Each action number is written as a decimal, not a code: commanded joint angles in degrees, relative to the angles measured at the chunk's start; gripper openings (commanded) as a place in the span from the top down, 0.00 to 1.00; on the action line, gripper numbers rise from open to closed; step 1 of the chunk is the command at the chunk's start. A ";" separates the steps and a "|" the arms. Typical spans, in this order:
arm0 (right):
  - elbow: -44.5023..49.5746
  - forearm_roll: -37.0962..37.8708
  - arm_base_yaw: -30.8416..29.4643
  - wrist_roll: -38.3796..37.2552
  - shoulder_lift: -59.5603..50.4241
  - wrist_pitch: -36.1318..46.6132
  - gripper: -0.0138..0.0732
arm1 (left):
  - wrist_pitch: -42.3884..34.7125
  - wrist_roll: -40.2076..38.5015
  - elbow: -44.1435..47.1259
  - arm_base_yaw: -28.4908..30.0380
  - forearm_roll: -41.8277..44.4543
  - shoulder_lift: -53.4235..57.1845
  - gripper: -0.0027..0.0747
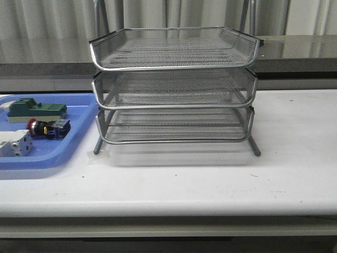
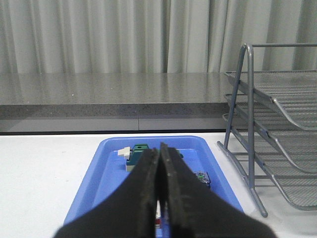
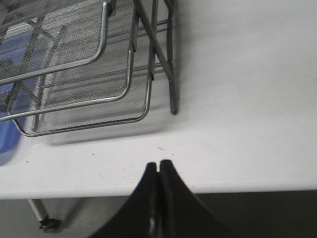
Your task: Place button on rack with both arms
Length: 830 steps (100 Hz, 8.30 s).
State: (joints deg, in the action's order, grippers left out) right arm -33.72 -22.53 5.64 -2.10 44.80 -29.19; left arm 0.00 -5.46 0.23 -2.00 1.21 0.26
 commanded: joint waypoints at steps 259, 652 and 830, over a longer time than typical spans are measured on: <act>-13.86 -82.47 -0.18 64.28 54.62 -11.59 0.81 | -4.33 -0.58 1.92 -0.57 -0.26 1.79 0.99; -10.00 27.01 -0.18 -3.53 -14.85 -27.41 0.92 | -4.33 -0.58 1.92 -0.57 -0.26 1.79 0.99; -10.00 27.01 -0.18 -3.53 -14.85 -27.41 0.92 | 42.17 9.61 -65.36 -0.57 -7.43 -70.63 0.99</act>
State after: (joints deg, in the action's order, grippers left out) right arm -41.82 3.40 5.64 -5.65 29.60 -59.57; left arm 40.52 1.89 -58.23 -2.00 -6.09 -64.97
